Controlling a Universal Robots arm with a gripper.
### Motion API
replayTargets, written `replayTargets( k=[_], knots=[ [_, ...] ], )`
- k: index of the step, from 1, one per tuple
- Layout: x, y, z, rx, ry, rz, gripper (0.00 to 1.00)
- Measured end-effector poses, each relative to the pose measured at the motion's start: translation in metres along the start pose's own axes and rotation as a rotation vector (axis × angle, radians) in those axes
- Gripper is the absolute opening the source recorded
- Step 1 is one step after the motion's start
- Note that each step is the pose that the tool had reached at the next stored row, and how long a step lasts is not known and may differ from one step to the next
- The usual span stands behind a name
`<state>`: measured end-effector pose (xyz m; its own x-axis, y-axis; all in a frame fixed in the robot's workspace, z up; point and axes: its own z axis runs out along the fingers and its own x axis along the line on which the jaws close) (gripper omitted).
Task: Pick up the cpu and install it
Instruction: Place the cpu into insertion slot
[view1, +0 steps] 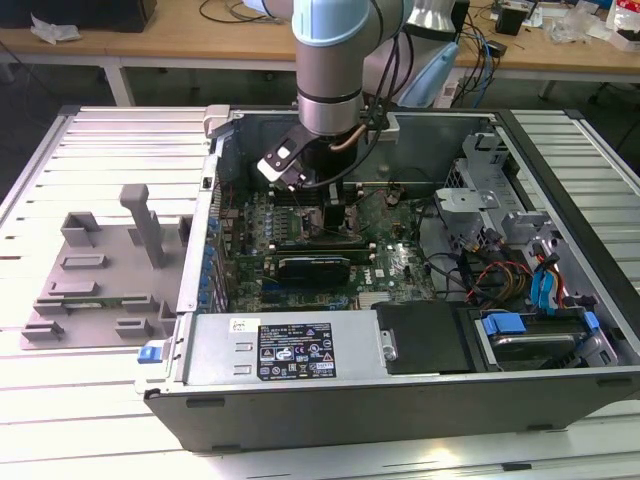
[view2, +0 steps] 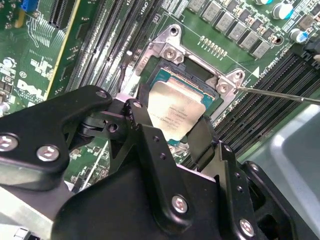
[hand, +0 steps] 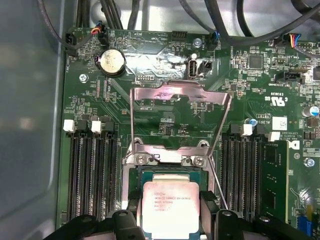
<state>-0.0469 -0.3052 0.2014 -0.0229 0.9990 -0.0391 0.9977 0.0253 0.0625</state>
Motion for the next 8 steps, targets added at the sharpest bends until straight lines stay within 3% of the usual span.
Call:
replayTargets(
  k=[8],
  knots=[
    [0.0007, -0.0026, 0.0032, 0.0000, 0.0000, 0.000, 0.55]
  ],
)
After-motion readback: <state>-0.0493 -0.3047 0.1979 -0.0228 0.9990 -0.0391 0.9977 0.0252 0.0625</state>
